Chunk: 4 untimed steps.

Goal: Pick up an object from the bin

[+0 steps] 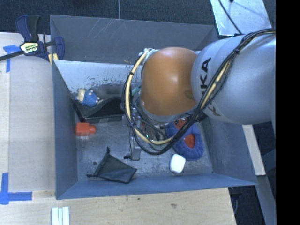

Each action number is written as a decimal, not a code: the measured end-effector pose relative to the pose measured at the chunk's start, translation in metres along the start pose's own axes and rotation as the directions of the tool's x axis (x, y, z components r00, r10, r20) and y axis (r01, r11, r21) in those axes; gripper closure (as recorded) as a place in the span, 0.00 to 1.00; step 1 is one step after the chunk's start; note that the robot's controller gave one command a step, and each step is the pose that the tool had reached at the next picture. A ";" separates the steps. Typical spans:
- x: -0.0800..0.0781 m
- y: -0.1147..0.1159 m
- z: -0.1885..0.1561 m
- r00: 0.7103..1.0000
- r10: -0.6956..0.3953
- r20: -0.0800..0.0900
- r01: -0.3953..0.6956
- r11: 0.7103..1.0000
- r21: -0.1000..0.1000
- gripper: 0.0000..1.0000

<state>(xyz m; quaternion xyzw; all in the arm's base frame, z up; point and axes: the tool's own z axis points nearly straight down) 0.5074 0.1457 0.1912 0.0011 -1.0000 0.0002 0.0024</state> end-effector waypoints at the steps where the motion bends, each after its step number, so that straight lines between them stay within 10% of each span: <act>1: -0.005 0.016 0.122 0.883 -0.469 0.002 0.469 0.883 0.001 0.00; 2: -0.007 0.016 0.120 0.885 -0.466 0.006 0.466 0.885 0.002 1.00; 3: -0.005 0.006 0.001 0.891 -0.453 0.015 0.453 0.892 0.004 1.00; 4: -0.061 0.008 -0.095 0.877 -0.479 0.018 0.479 0.878 0.006 1.00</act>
Offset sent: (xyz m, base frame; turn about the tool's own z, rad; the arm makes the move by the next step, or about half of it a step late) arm 0.0048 0.0160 -0.1212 -0.4871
